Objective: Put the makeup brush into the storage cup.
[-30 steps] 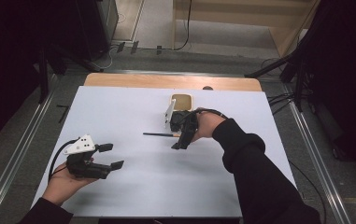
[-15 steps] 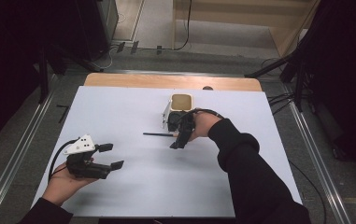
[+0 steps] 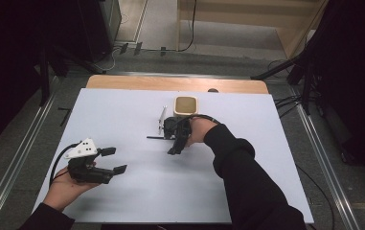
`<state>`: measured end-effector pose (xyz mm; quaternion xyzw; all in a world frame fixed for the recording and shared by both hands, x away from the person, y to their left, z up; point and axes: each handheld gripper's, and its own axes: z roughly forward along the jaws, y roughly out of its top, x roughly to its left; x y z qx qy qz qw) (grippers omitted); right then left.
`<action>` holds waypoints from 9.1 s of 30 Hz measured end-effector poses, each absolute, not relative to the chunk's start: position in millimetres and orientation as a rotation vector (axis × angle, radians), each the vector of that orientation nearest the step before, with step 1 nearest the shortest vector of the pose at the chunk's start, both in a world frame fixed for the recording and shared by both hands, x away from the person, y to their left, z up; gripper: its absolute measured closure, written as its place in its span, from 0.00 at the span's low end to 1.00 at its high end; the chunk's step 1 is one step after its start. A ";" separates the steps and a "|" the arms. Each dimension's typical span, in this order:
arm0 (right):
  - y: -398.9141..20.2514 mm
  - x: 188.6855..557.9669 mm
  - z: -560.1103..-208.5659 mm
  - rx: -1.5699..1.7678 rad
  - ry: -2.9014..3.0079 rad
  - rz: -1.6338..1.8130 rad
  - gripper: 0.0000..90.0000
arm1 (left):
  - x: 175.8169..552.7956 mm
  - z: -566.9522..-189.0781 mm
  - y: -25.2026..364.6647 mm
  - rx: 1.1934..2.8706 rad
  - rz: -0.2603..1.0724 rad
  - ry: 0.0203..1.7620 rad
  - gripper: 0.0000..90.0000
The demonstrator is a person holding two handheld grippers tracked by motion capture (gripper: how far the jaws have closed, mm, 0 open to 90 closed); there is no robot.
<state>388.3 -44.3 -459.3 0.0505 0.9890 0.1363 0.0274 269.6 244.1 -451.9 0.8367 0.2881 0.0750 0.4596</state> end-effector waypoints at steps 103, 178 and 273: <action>-58.1 386.9 -424.4 0.613 3.125 0.647 0.94 | 270.2 -453.1 241.6 2.074 0.153 0.713 0.25; -69.4 298.7 -430.1 0.103 3.170 0.362 0.94 | 295.5 -455.8 141.0 2.341 -0.229 0.554 0.32; -182.7 295.0 -450.7 0.835 2.847 1.249 0.31 | 292.1 -466.4 159.0 2.177 -0.442 0.682 0.95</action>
